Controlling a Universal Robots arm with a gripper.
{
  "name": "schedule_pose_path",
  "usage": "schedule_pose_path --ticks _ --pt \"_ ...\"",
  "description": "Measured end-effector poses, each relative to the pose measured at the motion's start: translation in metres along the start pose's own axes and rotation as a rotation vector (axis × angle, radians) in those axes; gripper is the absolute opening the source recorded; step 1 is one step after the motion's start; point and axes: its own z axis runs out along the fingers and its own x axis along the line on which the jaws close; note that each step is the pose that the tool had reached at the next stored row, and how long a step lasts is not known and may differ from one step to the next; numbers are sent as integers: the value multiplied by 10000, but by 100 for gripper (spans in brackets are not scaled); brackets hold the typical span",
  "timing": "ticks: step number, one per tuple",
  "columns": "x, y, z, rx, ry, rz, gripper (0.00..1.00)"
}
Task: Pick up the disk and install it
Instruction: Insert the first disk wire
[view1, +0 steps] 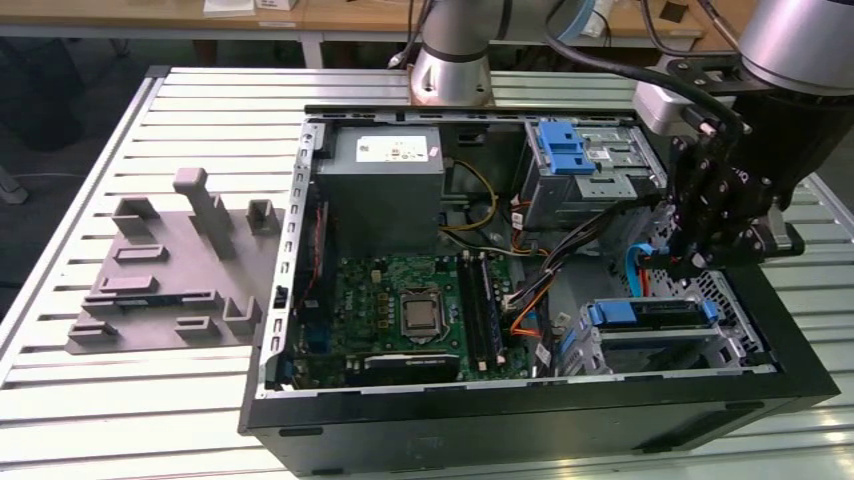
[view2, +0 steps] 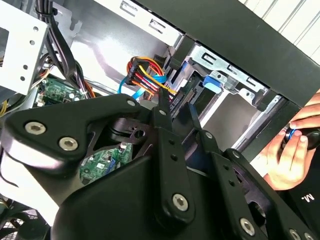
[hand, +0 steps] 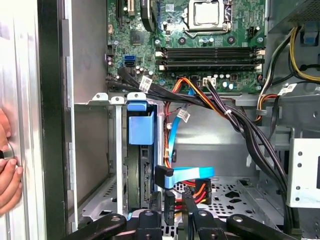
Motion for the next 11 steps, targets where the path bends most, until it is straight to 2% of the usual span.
schedule_pose_path --ticks 3,4,5,6,11 --pt "-1 0 1 0 -1 0 29" --pt "-1 0 2 0 -2 0 22" --pt "-1 0 2 0 -1 0 22" --pt "-1 0 2 0 -2 0 16" --pt "-1 -1 2 -1 -2 0 16"
